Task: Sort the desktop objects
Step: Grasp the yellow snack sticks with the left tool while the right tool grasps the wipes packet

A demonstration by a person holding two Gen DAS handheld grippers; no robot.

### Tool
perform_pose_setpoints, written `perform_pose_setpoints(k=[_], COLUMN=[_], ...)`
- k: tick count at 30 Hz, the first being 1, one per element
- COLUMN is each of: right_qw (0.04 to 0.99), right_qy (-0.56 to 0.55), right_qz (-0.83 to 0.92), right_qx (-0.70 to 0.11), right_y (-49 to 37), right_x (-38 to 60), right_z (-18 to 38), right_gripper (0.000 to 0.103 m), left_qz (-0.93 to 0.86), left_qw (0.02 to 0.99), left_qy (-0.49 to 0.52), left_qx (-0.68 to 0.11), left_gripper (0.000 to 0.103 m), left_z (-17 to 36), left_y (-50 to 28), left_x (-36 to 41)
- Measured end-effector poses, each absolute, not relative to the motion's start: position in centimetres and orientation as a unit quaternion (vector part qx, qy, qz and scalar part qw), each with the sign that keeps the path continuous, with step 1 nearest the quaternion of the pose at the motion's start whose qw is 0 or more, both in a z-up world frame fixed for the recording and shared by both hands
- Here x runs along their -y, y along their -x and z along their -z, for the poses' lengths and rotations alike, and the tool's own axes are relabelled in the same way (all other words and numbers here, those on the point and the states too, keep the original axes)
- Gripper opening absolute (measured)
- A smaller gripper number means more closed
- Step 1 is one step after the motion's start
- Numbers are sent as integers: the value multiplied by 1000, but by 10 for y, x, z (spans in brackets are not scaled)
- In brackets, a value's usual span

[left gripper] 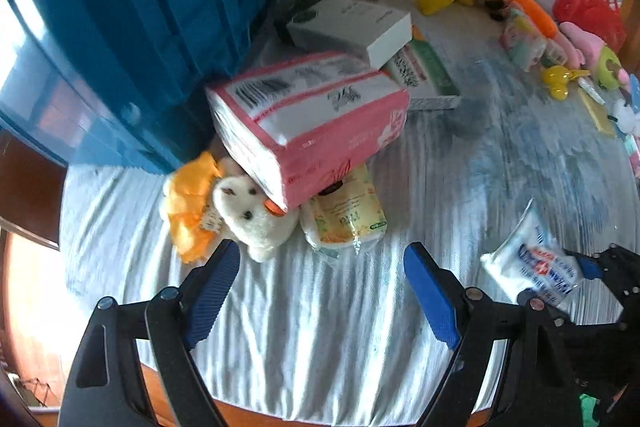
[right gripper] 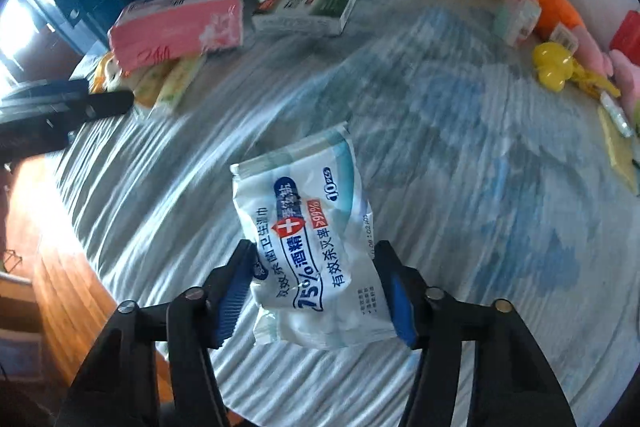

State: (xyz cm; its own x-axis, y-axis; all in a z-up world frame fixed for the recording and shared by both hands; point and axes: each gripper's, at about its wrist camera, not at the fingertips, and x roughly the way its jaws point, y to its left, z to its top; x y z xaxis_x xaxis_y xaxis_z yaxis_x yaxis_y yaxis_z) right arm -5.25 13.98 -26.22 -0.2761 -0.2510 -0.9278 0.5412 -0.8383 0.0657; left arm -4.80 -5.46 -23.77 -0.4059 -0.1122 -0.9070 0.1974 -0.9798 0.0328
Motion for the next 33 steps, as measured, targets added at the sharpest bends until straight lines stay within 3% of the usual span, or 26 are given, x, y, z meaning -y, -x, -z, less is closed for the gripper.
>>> perform_pose_setpoints(k=[13, 17, 19, 20, 21, 25, 33], right_qw=[260, 263, 267, 268, 270, 269, 275], right_qy=[-515, -517, -518, -518, -518, -513, -510], right_qz=[809, 806, 805, 805, 804, 808, 808], right_qx=[-115, -113, -112, -111, -111, -109, -103], right_y=[68, 74, 74, 74, 74, 73, 74], right_x=[-152, -149, -150, -152, -153, -161, -166], right_z=[238, 245, 245, 244, 242, 234, 230], right_gripper=[56, 56, 56, 56, 56, 56, 56], left_qz=[830, 832, 832, 833, 835, 835, 836], left_qw=[171, 190, 190, 180, 169, 127, 106], left_qy=[-529, -521, -521, -522, -523, -533, -533], left_qx=[-32, -25, -20, -24, -28, -46, -68], left_gripper=[84, 90, 74, 47, 36, 22, 23], left_z=[271, 277, 274, 271, 268, 256, 253], left_y=[76, 81, 82, 79, 77, 67, 56], left_x=[40, 41, 37, 34, 30, 15, 22])
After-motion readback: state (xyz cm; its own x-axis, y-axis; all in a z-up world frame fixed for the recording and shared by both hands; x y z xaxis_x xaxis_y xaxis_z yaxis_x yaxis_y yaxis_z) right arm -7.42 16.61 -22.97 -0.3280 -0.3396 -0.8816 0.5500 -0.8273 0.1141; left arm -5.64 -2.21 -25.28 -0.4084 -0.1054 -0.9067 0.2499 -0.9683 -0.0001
